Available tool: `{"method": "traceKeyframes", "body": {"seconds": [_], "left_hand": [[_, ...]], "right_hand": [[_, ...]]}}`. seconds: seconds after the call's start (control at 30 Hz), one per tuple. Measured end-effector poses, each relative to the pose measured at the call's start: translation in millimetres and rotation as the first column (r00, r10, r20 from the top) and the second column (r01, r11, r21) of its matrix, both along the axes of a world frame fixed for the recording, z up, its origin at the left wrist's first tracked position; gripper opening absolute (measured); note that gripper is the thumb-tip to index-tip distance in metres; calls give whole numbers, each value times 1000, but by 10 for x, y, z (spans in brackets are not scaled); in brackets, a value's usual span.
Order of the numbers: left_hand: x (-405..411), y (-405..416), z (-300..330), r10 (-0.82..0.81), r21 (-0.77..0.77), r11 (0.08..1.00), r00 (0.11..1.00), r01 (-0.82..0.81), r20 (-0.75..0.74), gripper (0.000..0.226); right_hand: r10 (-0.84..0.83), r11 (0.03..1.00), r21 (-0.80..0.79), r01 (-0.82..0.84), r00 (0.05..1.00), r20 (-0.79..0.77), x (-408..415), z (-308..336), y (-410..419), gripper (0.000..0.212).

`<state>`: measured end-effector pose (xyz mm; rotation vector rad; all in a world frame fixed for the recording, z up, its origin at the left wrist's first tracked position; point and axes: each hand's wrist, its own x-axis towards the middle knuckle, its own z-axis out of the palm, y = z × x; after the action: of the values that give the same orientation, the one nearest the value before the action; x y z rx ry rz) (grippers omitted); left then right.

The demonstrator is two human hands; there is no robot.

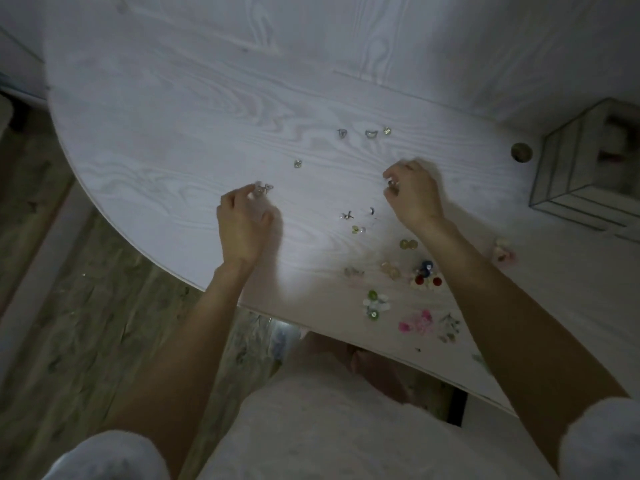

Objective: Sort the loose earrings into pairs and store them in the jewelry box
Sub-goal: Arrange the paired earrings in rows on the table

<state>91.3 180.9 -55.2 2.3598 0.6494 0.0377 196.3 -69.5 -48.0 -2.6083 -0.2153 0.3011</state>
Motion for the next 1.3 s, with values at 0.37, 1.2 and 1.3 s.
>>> {"method": "traceKeyframes", "body": {"seconds": [0.37,1.2,1.3], "left_hand": [[137,-147,-130,-128,-87,987,986,138,103,41],[322,-277,-159,-188,-196,958,974,210,127,17],[302,-247,-189,-181,-184,961,972,208,152,23]], "right_hand": [[-39,989,143,32,998,46,-16,14,-105,29],[141,989,-66,-135,984,108,-146,-53,349,26],[142,989,-69,-135,983,118,-123,-49,362,27]]}}
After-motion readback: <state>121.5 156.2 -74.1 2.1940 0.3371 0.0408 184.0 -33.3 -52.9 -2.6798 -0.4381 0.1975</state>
